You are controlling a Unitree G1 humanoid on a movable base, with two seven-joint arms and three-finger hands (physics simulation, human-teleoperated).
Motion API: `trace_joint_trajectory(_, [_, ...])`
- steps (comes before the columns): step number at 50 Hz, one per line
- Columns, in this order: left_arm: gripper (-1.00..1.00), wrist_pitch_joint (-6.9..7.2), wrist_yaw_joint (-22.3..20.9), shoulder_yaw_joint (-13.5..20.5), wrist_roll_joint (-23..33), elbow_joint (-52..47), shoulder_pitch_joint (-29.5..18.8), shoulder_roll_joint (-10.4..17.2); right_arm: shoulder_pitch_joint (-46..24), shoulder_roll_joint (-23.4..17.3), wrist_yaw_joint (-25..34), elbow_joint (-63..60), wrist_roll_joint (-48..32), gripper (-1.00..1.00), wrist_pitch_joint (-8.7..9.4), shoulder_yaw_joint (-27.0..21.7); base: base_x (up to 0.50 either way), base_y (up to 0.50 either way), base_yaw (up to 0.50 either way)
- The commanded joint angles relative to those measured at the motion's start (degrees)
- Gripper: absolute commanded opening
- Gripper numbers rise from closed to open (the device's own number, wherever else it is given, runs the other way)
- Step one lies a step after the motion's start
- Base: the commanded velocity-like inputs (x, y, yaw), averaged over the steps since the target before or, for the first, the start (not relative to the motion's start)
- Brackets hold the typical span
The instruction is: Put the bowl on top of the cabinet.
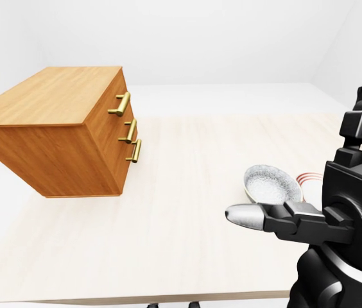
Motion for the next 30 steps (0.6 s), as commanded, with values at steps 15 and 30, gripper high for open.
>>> trace_joint_trajectory(15, [1.00, 0.00, 0.70, -0.14, -0.41, -0.02, 0.63, 0.83, -2.29, -1.66, -1.47, -0.03, 0.76, 1.00, 0.00, 0.29, 0.00, 0.50, 0.00])
trace_joint_trajectory(30, [1.00, 0.00, 1.67, 0.17, -1.35, -0.02, 0.90, 2.01, -22.05, -14.56, -0.09, 12.32, 0.74, 1.00, 0.00, -1.94, 0.00, 0.06, 0.00])
